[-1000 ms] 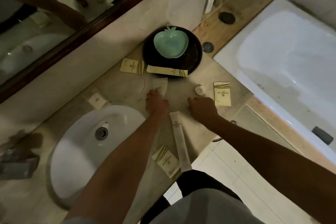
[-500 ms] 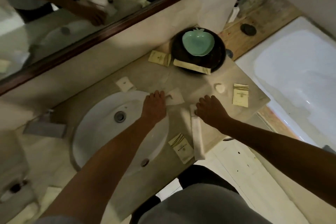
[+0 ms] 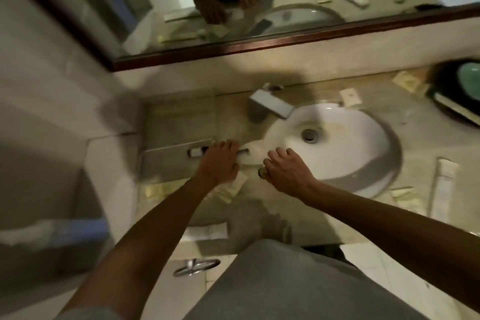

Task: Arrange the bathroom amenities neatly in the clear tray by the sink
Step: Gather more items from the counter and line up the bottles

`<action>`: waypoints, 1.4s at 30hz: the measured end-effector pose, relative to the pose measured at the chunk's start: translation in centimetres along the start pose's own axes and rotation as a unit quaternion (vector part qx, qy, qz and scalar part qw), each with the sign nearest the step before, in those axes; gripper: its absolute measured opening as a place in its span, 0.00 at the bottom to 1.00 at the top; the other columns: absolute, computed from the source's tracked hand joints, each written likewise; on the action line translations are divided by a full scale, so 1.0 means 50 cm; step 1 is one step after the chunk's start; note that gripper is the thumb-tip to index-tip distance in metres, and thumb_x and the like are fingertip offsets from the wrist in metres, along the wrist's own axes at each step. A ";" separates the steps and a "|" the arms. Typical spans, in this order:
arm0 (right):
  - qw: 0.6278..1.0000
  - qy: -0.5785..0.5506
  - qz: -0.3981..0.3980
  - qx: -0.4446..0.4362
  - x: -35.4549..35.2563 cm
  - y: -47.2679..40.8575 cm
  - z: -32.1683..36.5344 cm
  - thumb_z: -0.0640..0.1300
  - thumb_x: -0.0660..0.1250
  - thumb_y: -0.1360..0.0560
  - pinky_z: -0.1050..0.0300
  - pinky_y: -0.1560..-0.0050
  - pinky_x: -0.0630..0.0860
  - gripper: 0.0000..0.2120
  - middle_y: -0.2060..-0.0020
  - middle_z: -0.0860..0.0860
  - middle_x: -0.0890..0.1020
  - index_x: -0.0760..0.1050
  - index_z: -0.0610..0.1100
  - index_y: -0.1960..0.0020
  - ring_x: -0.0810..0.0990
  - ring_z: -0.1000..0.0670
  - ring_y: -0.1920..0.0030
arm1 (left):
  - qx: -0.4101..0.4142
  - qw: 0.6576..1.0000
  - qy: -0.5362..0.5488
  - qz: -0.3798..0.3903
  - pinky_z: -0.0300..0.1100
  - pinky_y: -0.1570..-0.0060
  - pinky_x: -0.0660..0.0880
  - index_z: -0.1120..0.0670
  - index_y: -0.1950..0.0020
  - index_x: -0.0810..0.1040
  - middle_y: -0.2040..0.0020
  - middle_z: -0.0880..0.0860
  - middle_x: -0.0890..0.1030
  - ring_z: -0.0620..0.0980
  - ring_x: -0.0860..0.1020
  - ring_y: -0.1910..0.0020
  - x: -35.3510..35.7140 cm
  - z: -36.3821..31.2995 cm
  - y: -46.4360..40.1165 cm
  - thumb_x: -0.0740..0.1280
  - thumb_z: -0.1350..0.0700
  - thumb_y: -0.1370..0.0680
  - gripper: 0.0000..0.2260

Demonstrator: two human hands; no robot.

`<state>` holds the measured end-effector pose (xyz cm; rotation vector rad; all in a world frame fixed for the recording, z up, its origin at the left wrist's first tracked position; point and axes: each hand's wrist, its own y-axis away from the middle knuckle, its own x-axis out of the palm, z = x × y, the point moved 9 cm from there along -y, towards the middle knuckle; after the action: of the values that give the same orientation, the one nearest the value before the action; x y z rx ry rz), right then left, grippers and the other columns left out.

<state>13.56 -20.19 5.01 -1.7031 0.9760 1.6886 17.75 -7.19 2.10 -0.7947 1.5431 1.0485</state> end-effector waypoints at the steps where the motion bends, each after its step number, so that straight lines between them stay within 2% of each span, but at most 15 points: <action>1: 1.000 -0.001 0.001 -0.009 -0.002 -0.022 0.034 0.53 0.61 0.22 0.51 0.63 0.61 0.14 0.62 0.45 0.77 0.77 0.44 0.57 0.73 0.45 0.63 | -0.020 1.000 0.002 0.003 0.52 0.48 0.72 0.60 0.31 0.69 0.39 0.61 0.76 0.62 0.76 0.44 0.005 0.053 0.033 0.62 0.50 0.27 0.26; 3: 1.000 -0.011 0.005 -0.021 -0.007 -0.063 0.106 0.54 0.61 0.21 0.52 0.63 0.63 0.15 0.60 0.46 0.78 0.77 0.44 0.55 0.73 0.45 0.62 | -0.063 0.998 0.010 0.007 0.53 0.48 0.72 0.60 0.31 0.69 0.40 0.61 0.77 0.62 0.77 0.46 0.020 0.170 0.108 0.57 0.48 0.29 0.28; 7: 0.999 -0.027 0.032 -0.025 0.006 -0.091 0.183 0.57 0.56 0.20 0.51 0.57 0.73 0.18 0.52 0.47 0.79 0.78 0.46 0.48 0.76 0.46 0.56 | -0.107 0.993 -0.013 0.057 0.52 0.45 0.72 0.58 0.31 0.66 0.38 0.59 0.75 0.60 0.75 0.43 0.072 0.333 0.201 0.63 0.51 0.27 0.26; 10: 0.999 -0.020 0.044 -0.025 0.012 -0.094 0.202 0.58 0.54 0.20 0.50 0.54 0.75 0.20 0.48 0.47 0.79 0.78 0.46 0.45 0.77 0.46 0.52 | -0.114 0.991 -0.009 0.066 0.52 0.43 0.70 0.57 0.31 0.66 0.36 0.59 0.74 0.60 0.74 0.41 0.100 0.384 0.217 0.64 0.51 0.27 0.26; 15: 0.999 -0.029 0.035 -0.012 0.017 -0.091 0.199 0.59 0.53 0.19 0.51 0.51 0.74 0.21 0.48 0.46 0.80 0.77 0.46 0.44 0.77 0.47 0.52 | -0.125 0.992 0.002 0.028 0.54 0.41 0.69 0.55 0.36 0.71 0.42 0.58 0.76 0.60 0.75 0.44 0.108 0.428 0.192 0.68 0.50 0.33 0.26; 18: 0.999 -0.025 0.020 -0.016 0.012 -0.110 0.206 0.59 0.55 0.20 0.51 0.52 0.74 0.20 0.48 0.47 0.79 0.76 0.46 0.43 0.76 0.47 0.52 | -0.114 0.993 -0.012 0.011 0.56 0.38 0.67 0.55 0.36 0.69 0.43 0.57 0.73 0.59 0.73 0.45 0.099 0.436 0.183 0.68 0.49 0.36 0.29; 21: 1.000 -0.016 -0.007 -0.020 -0.002 -0.160 0.225 0.58 0.57 0.20 0.51 0.53 0.74 0.18 0.49 0.46 0.78 0.77 0.46 0.44 0.74 0.47 0.53 | -0.102 0.994 -0.023 0.017 0.52 0.45 0.73 0.54 0.37 0.72 0.42 0.55 0.74 0.57 0.74 0.46 0.101 0.430 0.176 0.73 0.53 0.33 0.26; 24: 0.999 -0.024 -0.009 -0.022 0.002 -0.226 0.248 0.59 0.59 0.21 0.51 0.53 0.74 0.18 0.46 0.46 0.77 0.80 0.47 0.47 0.73 0.48 0.51 | -0.111 0.993 -0.049 0.011 0.51 0.48 0.75 0.56 0.43 0.76 0.43 0.56 0.76 0.57 0.76 0.47 0.104 0.436 0.174 0.74 0.61 0.33 0.19; 28: 0.999 -0.043 0.007 -0.019 0.027 -0.300 0.268 0.59 0.62 0.23 0.52 0.48 0.72 0.19 0.43 0.46 0.75 0.78 0.48 0.41 0.73 0.47 0.48 | -0.126 0.989 -0.067 -0.030 0.48 0.56 0.76 0.57 0.49 0.78 0.50 0.57 0.78 0.56 0.77 0.54 0.097 0.447 0.163 0.73 0.66 0.34 0.15; 30: 0.999 -0.045 0.012 -0.009 0.040 -0.327 0.268 0.58 0.63 0.23 0.51 0.47 0.71 0.18 0.43 0.46 0.76 0.77 0.48 0.39 0.73 0.47 0.47 | -0.133 0.989 -0.055 -0.029 0.49 0.54 0.76 0.56 0.47 0.78 0.48 0.57 0.78 0.56 0.77 0.53 0.101 0.450 0.159 0.74 0.63 0.33 0.16; 32: 0.999 -0.046 0.026 0.007 0.058 -0.341 0.260 0.54 0.63 0.22 0.51 0.46 0.71 0.16 0.44 0.46 0.77 0.76 0.48 0.38 0.73 0.47 0.46 | -0.124 0.991 -0.028 -0.030 0.50 0.51 0.75 0.56 0.43 0.77 0.46 0.56 0.78 0.56 0.77 0.50 0.105 0.445 0.161 0.73 0.56 0.31 0.17; 34: 0.998 -0.045 0.034 0.014 0.070 -0.348 0.252 0.52 0.62 0.21 0.51 0.46 0.71 0.14 0.45 0.47 0.79 0.76 0.48 0.39 0.74 0.47 0.47 | -0.101 0.994 -0.019 -0.041 0.48 0.54 0.75 0.55 0.44 0.78 0.48 0.56 0.79 0.56 0.78 0.51 0.105 0.435 0.162 0.72 0.52 0.29 0.16; 36: 0.999 -0.037 0.039 0.007 0.077 -0.351 0.250 0.52 0.63 0.22 0.51 0.46 0.71 0.13 0.48 0.48 0.80 0.77 0.48 0.41 0.76 0.48 0.49 | -0.075 0.996 -0.034 -0.042 0.47 0.60 0.76 0.55 0.47 0.79 0.49 0.56 0.80 0.56 0.79 0.52 0.115 0.424 0.159 0.72 0.56 0.29 0.12; 39: 0.999 -0.029 0.044 -0.005 0.080 -0.355 0.251 0.51 0.67 0.24 0.50 0.42 0.70 0.11 0.52 0.49 0.83 0.79 0.47 0.46 0.79 0.48 0.50 | -0.080 0.997 -0.001 0.001 0.50 0.51 0.76 0.56 0.42 0.77 0.43 0.57 0.78 0.58 0.76 0.44 0.143 0.428 0.152 0.66 0.60 0.27 0.13; 42: 0.998 -0.024 0.058 -0.006 0.081 -0.359 0.253 0.51 0.66 0.24 0.48 0.39 0.71 0.11 0.51 0.49 0.83 0.79 0.47 0.45 0.79 0.48 0.48 | -0.110 0.993 0.031 0.012 0.53 0.47 0.75 0.56 0.38 0.74 0.40 0.57 0.76 0.58 0.74 0.42 0.140 0.429 0.145 0.66 0.51 0.26 0.18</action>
<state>20.21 0.00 -1.78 -1.6337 1.0632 1.8046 18.09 15.60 -4.38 -0.9693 1.5089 1.2365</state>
